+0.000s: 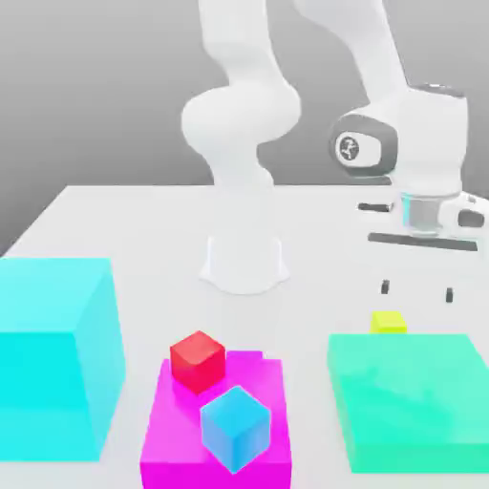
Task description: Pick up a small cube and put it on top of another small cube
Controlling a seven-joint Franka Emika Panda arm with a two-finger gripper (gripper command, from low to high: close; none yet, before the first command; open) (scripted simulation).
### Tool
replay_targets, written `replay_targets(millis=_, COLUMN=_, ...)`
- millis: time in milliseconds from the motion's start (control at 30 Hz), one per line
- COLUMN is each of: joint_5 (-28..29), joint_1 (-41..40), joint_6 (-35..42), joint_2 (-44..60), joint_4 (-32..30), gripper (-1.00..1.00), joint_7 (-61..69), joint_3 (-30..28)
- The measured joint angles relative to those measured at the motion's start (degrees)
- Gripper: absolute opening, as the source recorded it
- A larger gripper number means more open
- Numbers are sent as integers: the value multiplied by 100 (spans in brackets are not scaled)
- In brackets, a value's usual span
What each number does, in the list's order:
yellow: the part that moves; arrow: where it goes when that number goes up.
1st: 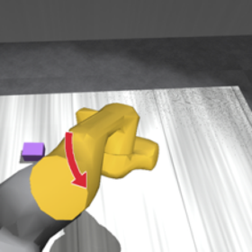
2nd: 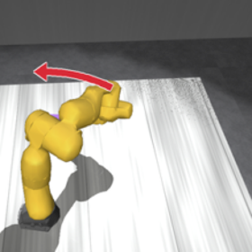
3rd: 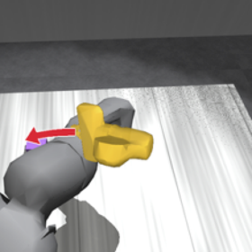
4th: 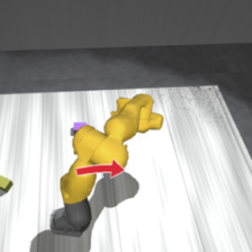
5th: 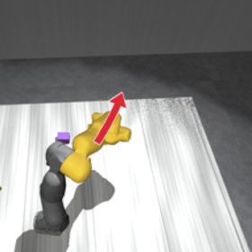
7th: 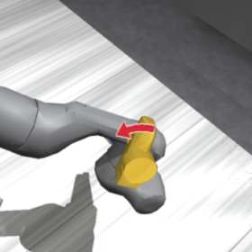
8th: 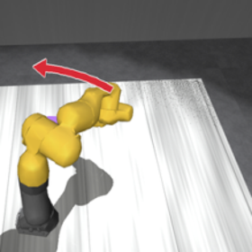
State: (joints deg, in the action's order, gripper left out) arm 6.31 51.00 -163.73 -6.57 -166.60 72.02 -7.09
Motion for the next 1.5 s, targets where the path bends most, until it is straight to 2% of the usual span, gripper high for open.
replay_targets(millis=133, joint_5=-365, joint_1=417, joint_6=-260, joint_2=292, joint_4=-268, gripper=0, joint_7=1195, joint_3=23)
replay_targets(millis=267, joint_5=-606, joint_1=571, joint_6=-593, joint_2=710, joint_4=-221, gripper=0, joint_7=1525, joint_3=57)
replay_targets(millis=500, joint_5=-1047, joint_1=308, joint_6=-1258, joint_2=1531, joint_4=-51, gripper=0, joint_7=1822, joint_3=432)
replay_targets(millis=633, joint_5=-1103, joint_1=44, joint_6=-1654, joint_2=2004, joint_4=4, gripper=0, joint_7=1907, joint_3=684)
replay_targets(millis=667, joint_5=-1097, joint_1=-14, joint_6=-1749, joint_2=2119, joint_4=12, gripper=-100, joint_7=1922, joint_3=728)
replay_targets(millis=933, joint_5=-1122, joint_1=8, joint_6=-1704, joint_2=2074, joint_4=11, gripper=-100, joint_7=1932, joint_3=717)
replay_targets(millis=1233, joint_5=-745, joint_1=323, joint_6=-858, joint_2=1052, joint_4=-141, gripper=-100, joint_7=1614, joint_3=326)
replay_targets(millis=1400, joint_5=-562, joint_1=265, joint_6=-406, joint_2=478, joint_4=-294, gripper=-100, joint_7=1536, joint_3=285)
replay_targets(millis=1500, joint_5=-363, joint_1=-85, joint_6=-49, joint_2=242, joint_4=-177, gripper=-100, joint_7=1723, joint_3=85)
